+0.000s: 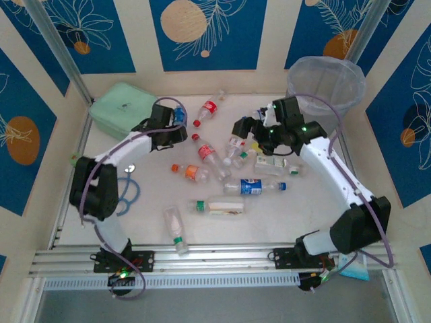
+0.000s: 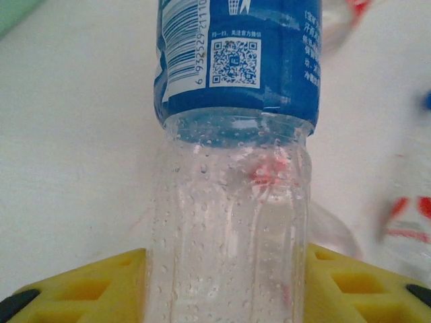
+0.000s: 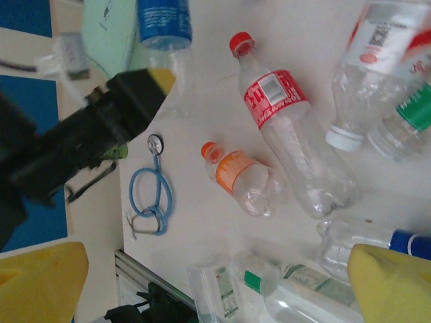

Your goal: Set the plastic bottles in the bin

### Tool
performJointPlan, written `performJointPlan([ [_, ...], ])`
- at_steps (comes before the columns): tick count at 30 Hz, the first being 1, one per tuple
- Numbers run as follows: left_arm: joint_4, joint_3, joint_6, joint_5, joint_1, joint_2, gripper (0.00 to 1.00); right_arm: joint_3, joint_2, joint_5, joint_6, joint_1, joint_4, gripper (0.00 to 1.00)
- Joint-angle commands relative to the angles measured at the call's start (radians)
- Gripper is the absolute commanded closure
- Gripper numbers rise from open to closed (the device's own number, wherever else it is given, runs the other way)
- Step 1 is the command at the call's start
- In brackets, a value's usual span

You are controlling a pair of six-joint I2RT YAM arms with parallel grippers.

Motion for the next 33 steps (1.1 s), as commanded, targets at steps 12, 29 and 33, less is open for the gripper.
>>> performJointPlan([
  [12, 0.084, -0.199, 0.009, 0.258, -0.276, -0.395, 0.64, 0.126, 0.033, -0.223, -0.196, -0.077, -0.037, 0.07],
  [29, 0.127, -0.141, 0.064, 0.302, -0.401, -0.349, 0.73, 0.235, 0.153, -0.278, -0.313, -0.129, -0.160, 0.01],
  [33, 0.117, -0.098, 0.067, 0.304, -0.406, -0.316, 0.75, 0.224, 0.159, -0.289, -0.297, -0.154, -0.146, 0.02],
])
